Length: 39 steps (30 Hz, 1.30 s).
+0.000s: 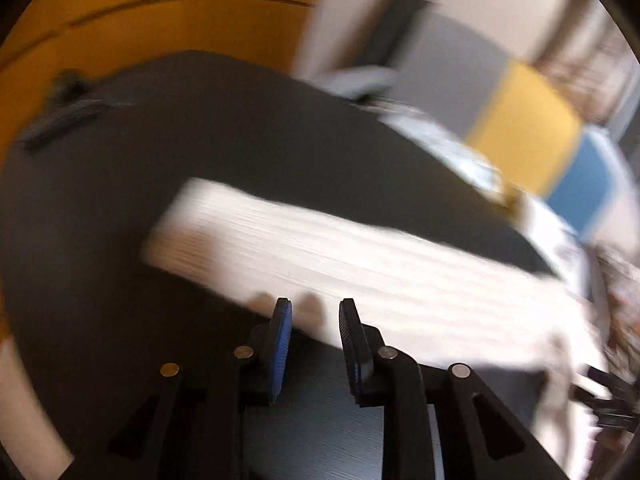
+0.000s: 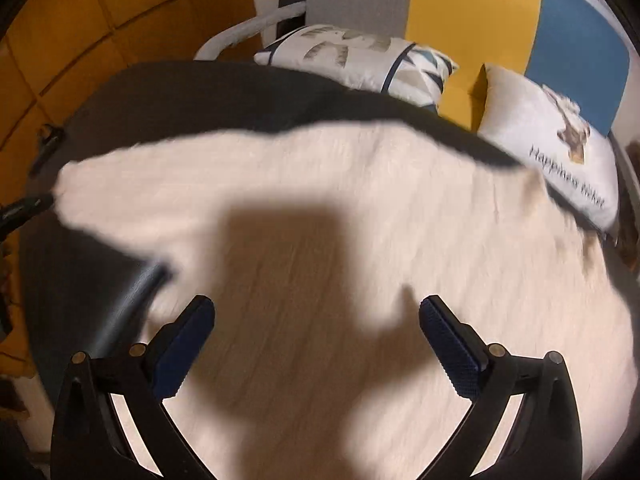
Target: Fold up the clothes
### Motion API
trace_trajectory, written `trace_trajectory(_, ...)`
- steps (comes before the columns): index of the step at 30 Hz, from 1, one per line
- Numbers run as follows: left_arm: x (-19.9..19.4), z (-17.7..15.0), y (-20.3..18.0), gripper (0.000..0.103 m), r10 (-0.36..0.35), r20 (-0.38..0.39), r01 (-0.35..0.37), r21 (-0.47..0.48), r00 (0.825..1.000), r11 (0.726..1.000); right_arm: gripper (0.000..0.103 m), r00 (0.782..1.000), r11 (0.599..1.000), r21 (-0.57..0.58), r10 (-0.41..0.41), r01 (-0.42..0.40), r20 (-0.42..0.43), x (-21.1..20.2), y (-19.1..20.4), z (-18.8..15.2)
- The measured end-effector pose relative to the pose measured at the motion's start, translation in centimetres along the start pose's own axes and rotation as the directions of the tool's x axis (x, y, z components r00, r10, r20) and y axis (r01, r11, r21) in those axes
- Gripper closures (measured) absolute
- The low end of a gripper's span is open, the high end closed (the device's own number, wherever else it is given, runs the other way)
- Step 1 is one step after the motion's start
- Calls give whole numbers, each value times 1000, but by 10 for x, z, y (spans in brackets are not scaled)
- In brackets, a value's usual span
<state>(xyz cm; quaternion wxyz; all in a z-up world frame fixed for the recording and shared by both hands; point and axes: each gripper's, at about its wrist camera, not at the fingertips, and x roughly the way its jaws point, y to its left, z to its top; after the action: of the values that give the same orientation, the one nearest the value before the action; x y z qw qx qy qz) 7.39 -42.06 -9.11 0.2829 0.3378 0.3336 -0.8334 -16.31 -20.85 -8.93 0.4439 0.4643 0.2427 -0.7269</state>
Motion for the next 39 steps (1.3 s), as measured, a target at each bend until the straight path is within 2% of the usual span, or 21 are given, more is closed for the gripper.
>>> trace_trajectory(1,1,-8,-23,79,-91,-17,92,45,996,995,0,1000,1000,-17,-12,12,-7,-7,4,-14)
trace_trajectory(2,3,-15,-47,79,-174,-50,178,82,983,981,0,999,999,-30,-37,37,-17,-10,9,-25)
trace_trajectory(4,9,-30,-98,79,-329,-127,346,148,936,927,0,995,994,-38,-101,100,-20,-16,14,-45)
trace_trajectory(7,27,-45,-160,79,-400,-226,447,226,888,865,0,988,988,9,-152,152,-35,-27,5,-76)
trace_trajectory(8,35,-48,-175,79,-394,-243,449,248,887,858,0,985,985,36,-166,167,-37,-32,-1,-87)
trace_trajectory(9,43,-51,-188,79,-373,-269,442,274,888,854,0,985,983,68,-168,171,-39,-35,-8,-96)
trace_trajectory(11,71,-57,-199,80,-256,-322,359,317,911,878,0,987,978,130,-156,160,-41,-39,-18,-110)
trace_trajectory(12,76,-56,-198,86,-239,-322,344,323,916,882,0,989,978,146,-147,150,-34,-40,-20,-116)
trace_trajectory(14,85,-53,-194,90,-225,-316,330,333,922,883,0,991,977,171,-129,130,-16,-41,-24,-128)
trace_trajectory(17,84,-50,-187,91,-222,-316,321,306,922,896,0,993,978,173,-121,116,16,-45,-24,-137)
trace_trajectory(18,80,-51,-186,86,-224,-315,317,287,922,904,0,993,978,172,-119,114,18,-46,-24,-137)
trace_trajectory(20,58,-58,-196,81,-243,-293,334,316,925,888,0,992,978,170,-127,123,12,-49,-20,-135)
trace_trajectory(22,40,-72,-209,80,-274,-288,371,373,918,850,0,990,977,166,-141,135,22,-56,-15,-133)
trace_trajectory(24,27,-93,-217,80,-266,-304,381,436,915,815,0,992,982,145,-123,117,35,-66,-7,-141)
trace_trajectory(25,25,-106,-221,80,-228,-310,359,478,923,802,0,992,984,135,-124,119,34,-70,-3,-147)
trace_trajectory(27,31,-126,-221,80,-133,-306,285,534,943,796,0,989,982,120,-149,146,12,-75,4,-164)
trace_trajectory(29,30,-132,-215,80,-146,-274,277,534,951,799,0,987,977,145,-157,159,-27,-78,5,-184)
trace_trajectory(34,23,-129,-217,80,-140,-274,259,468,952,845,0,984,964,194,-178,179,-25,-91,-3,-207)
trace_trajectory(35,19,-125,-221,80,-165,-268,278,468,949,839,0,983,962,203,-183,184,-24,-94,-5,-211)
trace_trajectory(36,5,-130,-224,79,-204,-255,307,481,945,821,0,982,959,212,-187,188,-22,-97,-6,-216)
trace_trajectory(39,-20,-148,-222,79,-215,-246,315,515,945,797,0,979,950,239,-202,200,-17,-105,-11,-229)
